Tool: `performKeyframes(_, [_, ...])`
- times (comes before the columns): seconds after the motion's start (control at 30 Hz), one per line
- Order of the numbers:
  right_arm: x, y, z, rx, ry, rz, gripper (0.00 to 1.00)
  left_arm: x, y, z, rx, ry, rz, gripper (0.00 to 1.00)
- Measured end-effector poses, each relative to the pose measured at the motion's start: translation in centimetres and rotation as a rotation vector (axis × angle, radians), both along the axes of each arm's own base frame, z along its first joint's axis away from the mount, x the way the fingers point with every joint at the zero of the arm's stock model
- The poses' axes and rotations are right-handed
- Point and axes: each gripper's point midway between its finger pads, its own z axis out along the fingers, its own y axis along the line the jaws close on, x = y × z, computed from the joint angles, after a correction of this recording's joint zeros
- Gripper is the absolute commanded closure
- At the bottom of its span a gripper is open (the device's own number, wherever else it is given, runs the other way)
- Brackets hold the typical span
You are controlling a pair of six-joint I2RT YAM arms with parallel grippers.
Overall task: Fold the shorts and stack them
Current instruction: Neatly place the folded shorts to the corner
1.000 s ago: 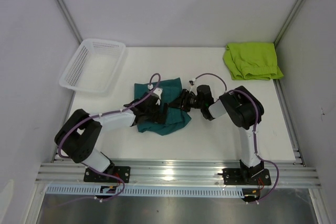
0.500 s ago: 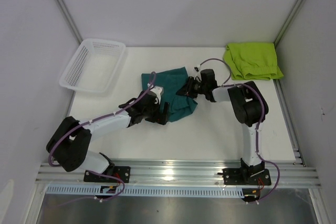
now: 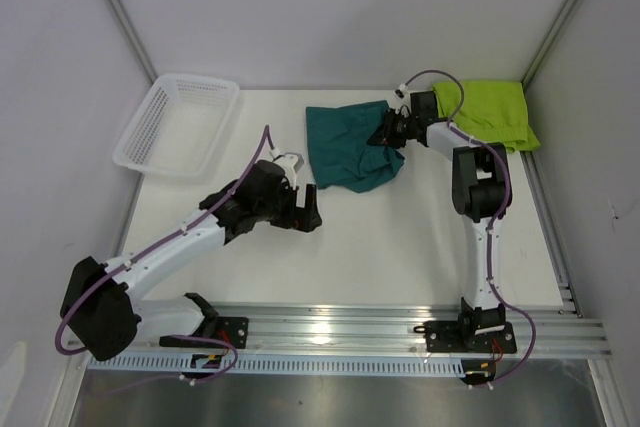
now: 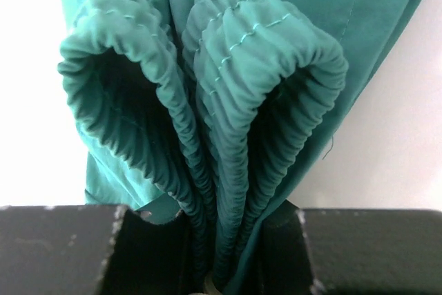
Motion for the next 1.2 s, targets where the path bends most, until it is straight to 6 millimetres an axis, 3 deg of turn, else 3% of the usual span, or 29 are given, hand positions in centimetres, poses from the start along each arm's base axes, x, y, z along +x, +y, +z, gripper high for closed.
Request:
performKeyframes(0.33, [5.4,-4.8,1.4,-0.036,-0.037,-0.028,0.99,-1.0,0.5,-0.9,0.029,0.056,-0.011,0.01])
performKeyframes(0.47, [7.6,-6.7,3.1,-0.046,-0.076,-0.045,0.99,-1.0,0.4,-1.4,0.045,0.078,-0.012,0.01])
performKeyframes(0.63, [8.7,-9.4,5.0,-0.023,-0.104,-0.072,0.99,-0.3,-0.2,-1.6,0.066,0.103,-0.014,0.01])
performKeyframes(0.83, [9.6,-14.8,5.8,0.011,-0.104,-0.153,0.98,0.6,-0.9,-0.9,0.068,0.103,-0.016,0.01])
performKeyframes(0.97, [10.9,-17.9,7.8,0.052,-0.143,-0.209,0.98,1.1,-1.3,-0.8,0.070,0.105,-0.016,0.01])
performKeyframes(1.2, [12.2,-21.3,11.3,0.165,-0.203,-0.277,0.98,1.1,-1.3,-1.1,0.080,0.118,-0.015,0.01])
